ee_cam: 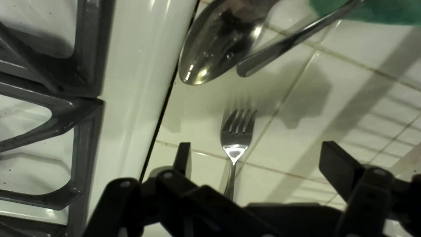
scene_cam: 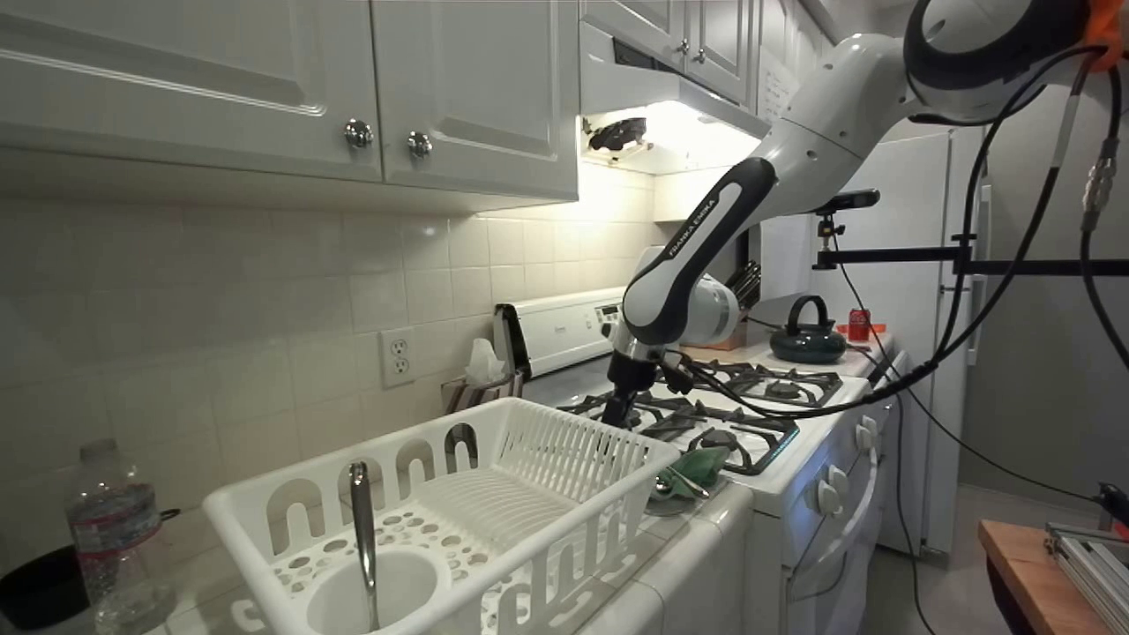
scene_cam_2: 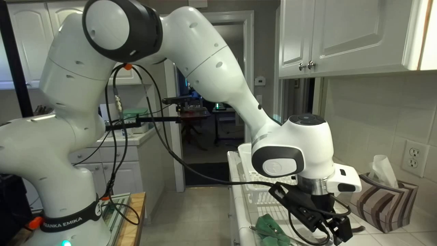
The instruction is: Place one silver fork on the dishrack.
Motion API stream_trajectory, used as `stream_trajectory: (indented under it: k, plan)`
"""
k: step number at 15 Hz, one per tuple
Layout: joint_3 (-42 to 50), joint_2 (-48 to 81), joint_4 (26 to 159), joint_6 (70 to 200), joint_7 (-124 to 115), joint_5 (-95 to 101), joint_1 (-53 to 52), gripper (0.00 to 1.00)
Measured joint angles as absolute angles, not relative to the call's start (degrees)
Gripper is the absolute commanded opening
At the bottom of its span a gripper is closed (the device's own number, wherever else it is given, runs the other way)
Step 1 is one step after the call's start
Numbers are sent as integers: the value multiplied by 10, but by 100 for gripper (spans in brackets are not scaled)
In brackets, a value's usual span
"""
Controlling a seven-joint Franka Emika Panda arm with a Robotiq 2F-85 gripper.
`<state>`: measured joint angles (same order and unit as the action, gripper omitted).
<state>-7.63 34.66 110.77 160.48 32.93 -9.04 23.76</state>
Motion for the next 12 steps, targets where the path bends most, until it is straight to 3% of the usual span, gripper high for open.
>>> stream_trajectory:
  k: [5,6,8,12]
  plan:
    - [-76,357,1108,1614,328,-90,238,97]
    - [-76,359,1108,1615,328,-90,239,74]
    - [-76,360,1108,1615,328,-90,239,69]
    - [-75,363,1108,1615,328,-89,239,39]
